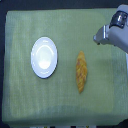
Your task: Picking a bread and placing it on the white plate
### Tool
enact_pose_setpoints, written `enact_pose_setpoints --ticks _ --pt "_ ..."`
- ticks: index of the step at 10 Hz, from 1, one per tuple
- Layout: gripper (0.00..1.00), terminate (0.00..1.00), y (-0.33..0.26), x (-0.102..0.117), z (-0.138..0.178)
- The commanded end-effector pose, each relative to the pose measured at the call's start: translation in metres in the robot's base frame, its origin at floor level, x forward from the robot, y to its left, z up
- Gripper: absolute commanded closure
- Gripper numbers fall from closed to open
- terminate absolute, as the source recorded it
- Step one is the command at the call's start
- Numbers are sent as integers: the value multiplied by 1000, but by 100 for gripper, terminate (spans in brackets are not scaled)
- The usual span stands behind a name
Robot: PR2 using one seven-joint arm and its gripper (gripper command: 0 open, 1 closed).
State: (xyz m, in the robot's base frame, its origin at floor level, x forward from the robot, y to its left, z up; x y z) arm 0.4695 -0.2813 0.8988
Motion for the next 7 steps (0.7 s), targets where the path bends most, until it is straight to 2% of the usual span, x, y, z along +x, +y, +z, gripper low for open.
enact_pose_setpoints --ticks 1,5,7 --pt "0 0 0 0 0" --pt "0 0 21 -2 -19" --pt "0 0 53 -3 -34"
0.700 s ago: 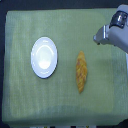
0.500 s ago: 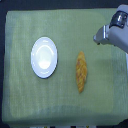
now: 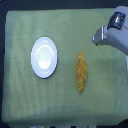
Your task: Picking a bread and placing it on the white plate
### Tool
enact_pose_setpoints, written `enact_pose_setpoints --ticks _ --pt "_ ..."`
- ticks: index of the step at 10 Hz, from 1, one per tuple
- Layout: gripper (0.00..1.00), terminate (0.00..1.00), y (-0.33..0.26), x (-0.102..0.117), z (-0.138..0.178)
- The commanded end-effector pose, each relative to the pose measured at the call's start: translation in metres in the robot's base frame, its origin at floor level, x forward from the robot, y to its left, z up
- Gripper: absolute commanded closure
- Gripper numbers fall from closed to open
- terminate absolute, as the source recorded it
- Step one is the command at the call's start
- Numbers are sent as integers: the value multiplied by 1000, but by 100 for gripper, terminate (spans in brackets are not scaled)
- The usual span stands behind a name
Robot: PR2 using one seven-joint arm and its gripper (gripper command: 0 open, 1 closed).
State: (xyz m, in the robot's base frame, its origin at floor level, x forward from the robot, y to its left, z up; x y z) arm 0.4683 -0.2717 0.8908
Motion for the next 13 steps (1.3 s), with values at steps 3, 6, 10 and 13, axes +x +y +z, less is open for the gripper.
enact_pose_setpoints --ticks 3,6,10,13 --pt "0 0 70 -9 -50" --pt "0 0 92 -10 -82" --pt "0 0 99 -10 -133" --pt "0 0 118 -12 -158"
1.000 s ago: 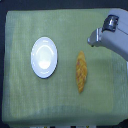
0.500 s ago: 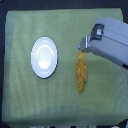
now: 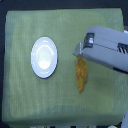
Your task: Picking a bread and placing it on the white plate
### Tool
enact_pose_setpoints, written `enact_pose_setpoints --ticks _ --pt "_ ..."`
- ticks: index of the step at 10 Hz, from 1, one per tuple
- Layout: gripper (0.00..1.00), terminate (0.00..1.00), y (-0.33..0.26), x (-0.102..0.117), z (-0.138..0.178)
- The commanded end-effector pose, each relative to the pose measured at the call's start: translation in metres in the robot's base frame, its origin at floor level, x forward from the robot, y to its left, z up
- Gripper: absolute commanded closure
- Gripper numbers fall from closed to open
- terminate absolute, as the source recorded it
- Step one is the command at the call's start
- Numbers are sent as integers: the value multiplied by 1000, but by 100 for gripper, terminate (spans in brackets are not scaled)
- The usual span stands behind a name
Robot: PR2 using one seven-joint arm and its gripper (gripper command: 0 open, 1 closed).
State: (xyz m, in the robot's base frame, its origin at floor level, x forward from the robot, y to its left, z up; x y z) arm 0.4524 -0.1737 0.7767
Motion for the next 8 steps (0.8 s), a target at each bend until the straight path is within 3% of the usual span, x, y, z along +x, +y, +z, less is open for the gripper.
enact_pose_setpoints --ticks 1,4,8 --pt "0 0 26 5 -45" --pt "0 0 30 -1 -48" --pt "0 0 11 -29 -64"
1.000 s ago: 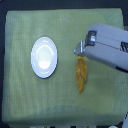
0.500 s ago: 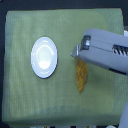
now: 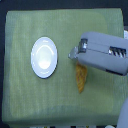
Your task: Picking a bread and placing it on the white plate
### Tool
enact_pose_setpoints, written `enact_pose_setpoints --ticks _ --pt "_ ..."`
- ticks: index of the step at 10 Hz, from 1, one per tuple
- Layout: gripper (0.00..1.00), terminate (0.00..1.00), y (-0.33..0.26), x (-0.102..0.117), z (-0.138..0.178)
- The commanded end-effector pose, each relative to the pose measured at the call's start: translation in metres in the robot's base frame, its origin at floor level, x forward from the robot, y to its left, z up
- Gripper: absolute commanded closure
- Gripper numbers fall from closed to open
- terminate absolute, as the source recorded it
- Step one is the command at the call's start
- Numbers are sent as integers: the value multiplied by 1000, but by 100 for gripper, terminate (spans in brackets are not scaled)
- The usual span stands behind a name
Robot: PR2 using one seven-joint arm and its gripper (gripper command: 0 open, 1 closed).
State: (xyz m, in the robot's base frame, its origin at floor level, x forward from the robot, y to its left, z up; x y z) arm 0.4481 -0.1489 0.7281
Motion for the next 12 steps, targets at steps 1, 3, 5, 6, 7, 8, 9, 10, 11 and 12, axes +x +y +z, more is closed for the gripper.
enact_pose_setpoints --ticks 1,3,5,6,7,8,9,10,11,12 --pt "0 0 -12 -24 -15" --pt "0 0 -6 -21 -11" --pt "100 0 1 -19 -1" --pt "100 0 -2 -14 3" --pt "100 0 -3 -12 5" --pt "100 0 -5 -11 8" --pt "100 0 -7 -11 9" --pt "100 0 -9 -10 10" --pt "100 0 -10 -9 11" --pt "100 0 -10 -9 12"
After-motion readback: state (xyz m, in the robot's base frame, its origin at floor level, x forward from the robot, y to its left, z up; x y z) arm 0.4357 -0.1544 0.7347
